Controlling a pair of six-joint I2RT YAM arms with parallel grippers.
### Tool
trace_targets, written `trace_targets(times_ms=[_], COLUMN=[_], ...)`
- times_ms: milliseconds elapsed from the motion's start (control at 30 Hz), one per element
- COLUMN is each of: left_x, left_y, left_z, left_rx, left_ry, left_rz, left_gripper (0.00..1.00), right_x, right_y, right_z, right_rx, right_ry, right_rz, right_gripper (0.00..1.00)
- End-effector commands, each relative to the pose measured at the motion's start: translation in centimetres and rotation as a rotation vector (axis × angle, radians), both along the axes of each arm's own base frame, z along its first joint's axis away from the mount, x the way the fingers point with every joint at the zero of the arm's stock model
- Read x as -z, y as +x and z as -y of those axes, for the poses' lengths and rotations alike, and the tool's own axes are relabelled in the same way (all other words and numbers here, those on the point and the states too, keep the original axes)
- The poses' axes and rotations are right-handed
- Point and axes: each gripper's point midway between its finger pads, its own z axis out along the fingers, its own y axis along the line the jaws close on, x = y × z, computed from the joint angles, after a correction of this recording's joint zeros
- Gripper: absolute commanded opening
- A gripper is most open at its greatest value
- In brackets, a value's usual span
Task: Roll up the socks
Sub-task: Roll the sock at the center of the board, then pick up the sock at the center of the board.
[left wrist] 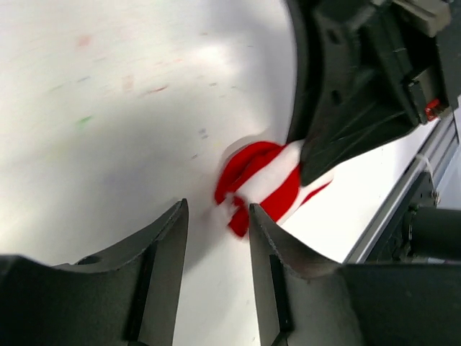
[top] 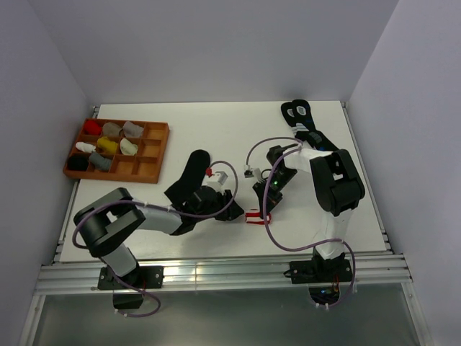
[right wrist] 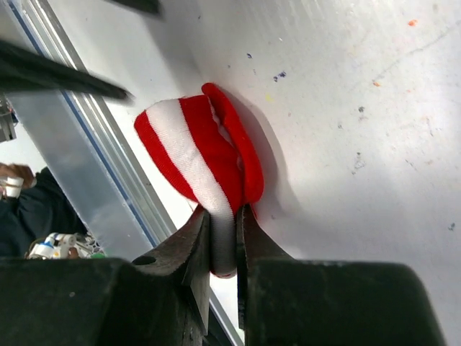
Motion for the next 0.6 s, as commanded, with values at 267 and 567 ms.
trace_targets(times_ms=[267,567], left_x=[-4.5,-4.3], left_y=[-0.9,1.1], left_z=[-1.4,2.4], left_rx=[-0.413,-0.514], left_ry=[-0.308,-0.399], left_rz=[-0.148,-0.203], left_gripper=[0.48,0.54], right_x=[1.8,2.4], right_y=[4.4,7.4], right_z=[0.2,-1.3], right_rx=[0.073,0.206], right_ry=[-0.054,-0.052], right_rz=[0.102,0.091], right_gripper=[0.00,0.00])
